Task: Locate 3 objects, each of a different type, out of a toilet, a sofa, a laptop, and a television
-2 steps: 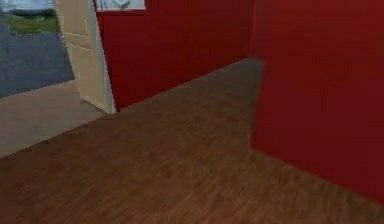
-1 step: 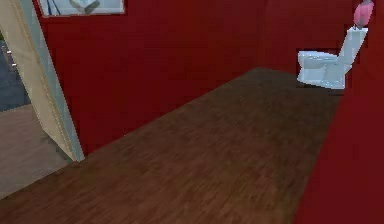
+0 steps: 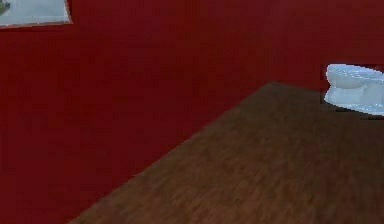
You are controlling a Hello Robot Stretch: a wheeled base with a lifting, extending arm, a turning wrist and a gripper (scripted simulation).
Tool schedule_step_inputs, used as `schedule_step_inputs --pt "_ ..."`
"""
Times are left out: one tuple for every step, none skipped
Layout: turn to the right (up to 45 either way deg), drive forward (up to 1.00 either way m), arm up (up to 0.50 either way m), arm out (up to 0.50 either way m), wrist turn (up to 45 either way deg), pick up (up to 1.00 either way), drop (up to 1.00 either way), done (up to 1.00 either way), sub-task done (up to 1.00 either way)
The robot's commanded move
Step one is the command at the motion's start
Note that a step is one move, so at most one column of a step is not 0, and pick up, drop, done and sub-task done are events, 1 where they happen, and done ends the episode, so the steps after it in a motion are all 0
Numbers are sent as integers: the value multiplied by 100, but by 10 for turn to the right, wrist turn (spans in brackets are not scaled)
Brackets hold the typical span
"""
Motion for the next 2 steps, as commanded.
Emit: schedule_step_inputs --pt "-240 0 0 0 0 0 0 0 0" --pt "0 5 0 0 0 0 0 0 0"
